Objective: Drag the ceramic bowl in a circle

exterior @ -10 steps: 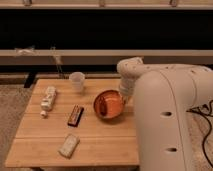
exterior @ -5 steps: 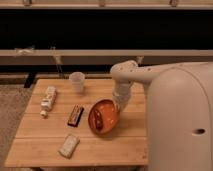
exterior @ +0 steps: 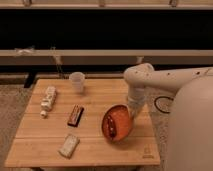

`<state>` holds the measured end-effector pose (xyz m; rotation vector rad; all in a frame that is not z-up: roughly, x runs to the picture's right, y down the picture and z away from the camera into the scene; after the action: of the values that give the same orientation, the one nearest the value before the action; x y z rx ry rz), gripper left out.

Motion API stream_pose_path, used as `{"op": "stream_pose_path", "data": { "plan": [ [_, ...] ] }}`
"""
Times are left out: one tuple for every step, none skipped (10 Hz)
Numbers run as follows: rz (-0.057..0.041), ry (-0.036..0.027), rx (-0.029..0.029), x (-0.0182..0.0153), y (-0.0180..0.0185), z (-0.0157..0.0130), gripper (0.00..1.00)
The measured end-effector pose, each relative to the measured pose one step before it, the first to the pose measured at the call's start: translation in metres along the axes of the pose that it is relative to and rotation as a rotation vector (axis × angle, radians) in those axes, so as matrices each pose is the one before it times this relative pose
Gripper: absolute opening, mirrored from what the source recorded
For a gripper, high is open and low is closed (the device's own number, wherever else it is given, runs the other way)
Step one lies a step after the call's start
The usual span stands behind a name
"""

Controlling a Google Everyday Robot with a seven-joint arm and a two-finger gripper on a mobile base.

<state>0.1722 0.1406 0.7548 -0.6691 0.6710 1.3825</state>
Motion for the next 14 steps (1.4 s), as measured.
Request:
{"op": "stream_pose_path", "data": {
  "plan": [
    [0.04045,-0.00329,0.02035,0.00019,-0.02426,-0.00282,0.00],
    [0.05504,-0.00434,0.02745,-0.00582,-0.03089,-0.00216,0.00],
    [0.03043,-0.00399,0.01438,-0.00655,-0.01377,-0.00147,0.00],
    [0.04130,-0.00709,0.02064,-0.01448,-0.01747,-0.00092,0.00],
    [0.02120,-0.00744,0.01769,-0.01247,-0.00931,-0.00015,0.00],
    [0.00664,-0.00310,0.00883,-0.00998,-0.00070,0.00121,0.00],
    [-0.00117,-0.00325,0.00509,-0.00771,0.00642,0.00118,0.00],
    [-0.00651,-0.00486,0.00499,-0.00890,0.01196,0.00050,0.00],
    [-0.00877,-0.00461,-0.00063,-0.00759,0.01342,-0.00086,0.00],
    [-0.01210,-0.00435,-0.00310,-0.00666,0.01427,-0.00153,0.00],
    [-0.01882,-0.00500,-0.00685,-0.00698,0.01802,-0.00214,0.00],
    [-0.02545,-0.00553,-0.01230,-0.00612,0.02042,-0.00262,0.00],
    [-0.02057,-0.00374,-0.00610,-0.00260,0.01097,-0.00158,0.00],
    [-0.04662,-0.00489,-0.02109,-0.00059,0.02306,-0.00186,0.00]
  ]
}}
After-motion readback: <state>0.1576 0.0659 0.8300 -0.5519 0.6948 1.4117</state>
